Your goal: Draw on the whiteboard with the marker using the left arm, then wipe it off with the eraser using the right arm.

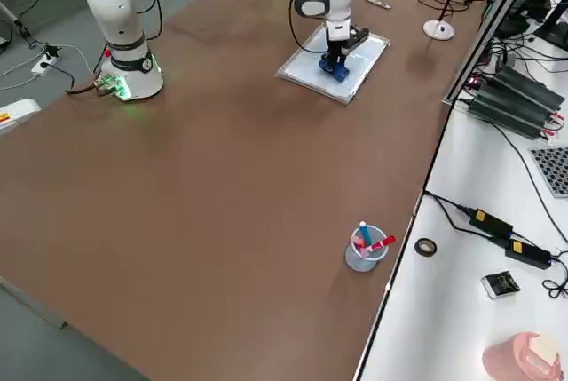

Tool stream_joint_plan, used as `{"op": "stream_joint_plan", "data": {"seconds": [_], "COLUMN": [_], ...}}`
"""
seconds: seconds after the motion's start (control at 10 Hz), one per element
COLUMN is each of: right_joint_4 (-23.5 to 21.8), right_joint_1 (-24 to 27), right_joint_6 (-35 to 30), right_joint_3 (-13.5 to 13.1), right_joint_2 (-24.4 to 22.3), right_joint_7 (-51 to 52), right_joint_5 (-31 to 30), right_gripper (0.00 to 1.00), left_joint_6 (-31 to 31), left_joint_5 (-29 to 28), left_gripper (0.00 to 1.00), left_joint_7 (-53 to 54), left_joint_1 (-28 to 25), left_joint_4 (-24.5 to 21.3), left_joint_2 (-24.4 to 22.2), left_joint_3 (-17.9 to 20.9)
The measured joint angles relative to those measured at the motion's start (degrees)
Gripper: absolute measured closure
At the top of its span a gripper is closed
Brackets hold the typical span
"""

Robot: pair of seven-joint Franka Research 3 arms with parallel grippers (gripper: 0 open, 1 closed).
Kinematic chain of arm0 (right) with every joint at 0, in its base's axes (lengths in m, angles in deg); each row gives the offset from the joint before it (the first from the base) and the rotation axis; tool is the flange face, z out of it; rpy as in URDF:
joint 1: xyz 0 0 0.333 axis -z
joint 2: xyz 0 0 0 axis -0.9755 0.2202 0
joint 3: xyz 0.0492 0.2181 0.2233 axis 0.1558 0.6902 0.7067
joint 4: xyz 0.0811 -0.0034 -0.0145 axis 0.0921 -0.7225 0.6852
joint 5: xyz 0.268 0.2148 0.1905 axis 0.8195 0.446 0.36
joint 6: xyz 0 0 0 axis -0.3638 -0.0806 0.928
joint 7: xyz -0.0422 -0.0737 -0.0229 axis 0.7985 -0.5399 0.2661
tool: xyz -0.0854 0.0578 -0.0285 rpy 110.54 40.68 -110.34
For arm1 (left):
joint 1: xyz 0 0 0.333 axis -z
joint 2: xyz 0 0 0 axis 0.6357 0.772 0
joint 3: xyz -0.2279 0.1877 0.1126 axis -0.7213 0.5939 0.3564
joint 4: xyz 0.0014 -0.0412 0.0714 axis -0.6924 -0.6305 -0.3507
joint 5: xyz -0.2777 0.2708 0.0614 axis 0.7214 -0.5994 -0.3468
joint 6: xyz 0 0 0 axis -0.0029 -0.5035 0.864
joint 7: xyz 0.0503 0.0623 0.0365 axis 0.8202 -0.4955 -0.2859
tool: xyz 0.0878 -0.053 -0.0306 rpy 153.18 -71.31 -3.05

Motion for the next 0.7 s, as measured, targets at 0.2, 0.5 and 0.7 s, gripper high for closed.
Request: {"op": "stream_joint_plan", "data": {"seconds": [0.2,0.5,0.7], "right_joint_4": [-0.65,-1.26,-0.90], "right_joint_1": [-0.82,-3.05,-4.69], "right_joint_6": [2.45,8.64,10.70], "right_joint_3": [-0.13,-0.43,-0.71], "right_joint_2": [0.10,1.34,2.08], "right_joint_7": [-0.09,-2.39,-4.97], "right_joint_5": [-0.11,-0.11,-0.11], "right_gripper": [0.44,0.44,0.44], "left_joint_6": [0.00,0.00,0.00], "left_joint_5": [0.00,0.00,0.00], "left_gripper": [0.00,0.00,0.00], "left_joint_7": [0.00,0.00,0.00], "left_joint_1": [0.00,-0.01,-0.02], "left_joint_4": [0.00,0.00,-0.01], "left_joint_2": [0.00,0.02,0.02], "left_joint_3": [0.00,0.00,0.00]}}
